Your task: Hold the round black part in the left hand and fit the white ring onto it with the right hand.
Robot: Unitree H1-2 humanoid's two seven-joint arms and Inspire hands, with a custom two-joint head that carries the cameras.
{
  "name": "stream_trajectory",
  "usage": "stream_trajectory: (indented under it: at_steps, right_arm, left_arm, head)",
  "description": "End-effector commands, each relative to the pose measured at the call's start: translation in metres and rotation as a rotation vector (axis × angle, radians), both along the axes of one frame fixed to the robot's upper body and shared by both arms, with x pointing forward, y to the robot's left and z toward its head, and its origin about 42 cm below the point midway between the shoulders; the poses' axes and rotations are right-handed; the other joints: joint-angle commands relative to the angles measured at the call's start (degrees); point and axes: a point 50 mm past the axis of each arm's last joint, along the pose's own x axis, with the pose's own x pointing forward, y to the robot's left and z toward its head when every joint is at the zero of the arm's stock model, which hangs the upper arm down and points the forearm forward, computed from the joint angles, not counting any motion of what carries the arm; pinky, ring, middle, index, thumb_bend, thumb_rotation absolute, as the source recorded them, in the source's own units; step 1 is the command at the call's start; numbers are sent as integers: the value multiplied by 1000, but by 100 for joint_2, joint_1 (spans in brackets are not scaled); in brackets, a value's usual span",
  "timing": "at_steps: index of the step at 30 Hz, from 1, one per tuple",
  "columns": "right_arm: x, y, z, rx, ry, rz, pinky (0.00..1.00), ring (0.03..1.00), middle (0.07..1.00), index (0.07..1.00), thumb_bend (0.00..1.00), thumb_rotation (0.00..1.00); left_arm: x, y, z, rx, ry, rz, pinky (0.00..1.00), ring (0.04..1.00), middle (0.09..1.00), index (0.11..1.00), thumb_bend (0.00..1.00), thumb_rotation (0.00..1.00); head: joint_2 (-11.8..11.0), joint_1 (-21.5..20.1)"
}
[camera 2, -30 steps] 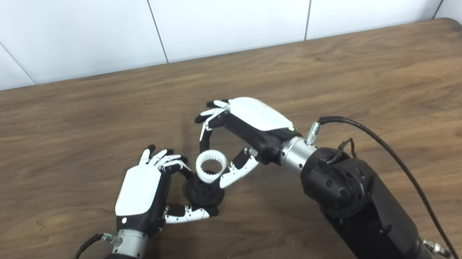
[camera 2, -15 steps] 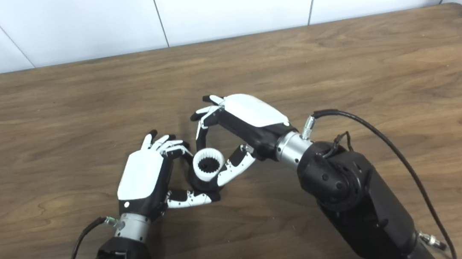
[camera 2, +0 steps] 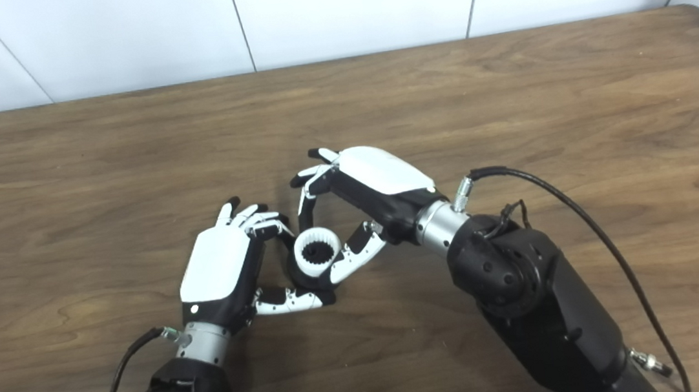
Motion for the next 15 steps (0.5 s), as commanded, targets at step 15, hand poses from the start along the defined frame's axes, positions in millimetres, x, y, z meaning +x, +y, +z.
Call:
stream_trajectory:
  at_steps: [15]
  right_arm:
    - [9,6,14,-3,-92,30,1000,991,856,482,521,142]
  left_arm:
    - [3,-10,7,-4,-32,-31,1000,875,764,485,520,51]
  head:
    - [-15,-31]
